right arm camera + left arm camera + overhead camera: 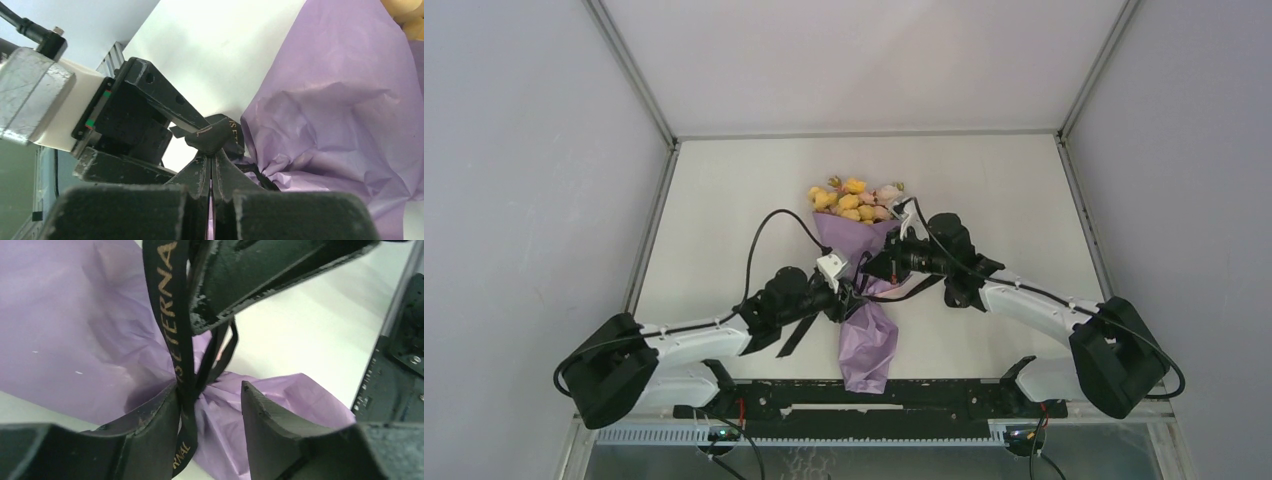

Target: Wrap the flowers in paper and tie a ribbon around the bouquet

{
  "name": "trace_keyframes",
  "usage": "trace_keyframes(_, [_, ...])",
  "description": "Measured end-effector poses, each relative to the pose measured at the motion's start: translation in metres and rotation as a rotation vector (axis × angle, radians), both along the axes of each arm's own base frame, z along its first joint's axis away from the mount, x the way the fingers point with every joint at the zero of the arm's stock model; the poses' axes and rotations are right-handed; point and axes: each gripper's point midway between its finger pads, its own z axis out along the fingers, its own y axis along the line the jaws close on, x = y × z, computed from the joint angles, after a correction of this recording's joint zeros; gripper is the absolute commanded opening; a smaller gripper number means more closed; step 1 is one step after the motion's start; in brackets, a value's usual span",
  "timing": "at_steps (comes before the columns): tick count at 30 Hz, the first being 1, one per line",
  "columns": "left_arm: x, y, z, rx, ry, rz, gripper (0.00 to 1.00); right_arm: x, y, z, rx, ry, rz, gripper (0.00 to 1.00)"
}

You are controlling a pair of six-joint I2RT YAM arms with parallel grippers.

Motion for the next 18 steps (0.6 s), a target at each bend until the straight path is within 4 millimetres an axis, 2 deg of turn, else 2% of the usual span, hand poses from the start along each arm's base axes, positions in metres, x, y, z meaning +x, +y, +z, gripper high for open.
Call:
trace_keyframes(4, [0.011,-0.002,0.0,-0.01,-0.033,0.041,0.38,0.003,0.001,0.003,0.017,0.01,-0.014,0.0])
trace_keyframes(11, [0.017,-0.008,-0.005,-0.018,-0.051,0.04,0.29,0.004,0.002,0.0,0.019,0.037,-0.024,0.0])
trace_keyframes(14, [0.018,-0.011,-0.002,-0.034,-0.058,0.033,0.09,0.004,0.003,0.0,0.023,0.041,-0.026,0.0])
trace_keyframes(15, [0.018,-0.012,0.0,-0.041,-0.062,0.028,0.02,0.004,0.003,-0.001,0.024,0.043,-0.027,0.03])
trace_keyframes(18, [0.017,-0.014,0.003,-0.054,-0.067,0.019,0.0,0.005,0.003,-0.001,0.025,0.054,-0.037,0.28])
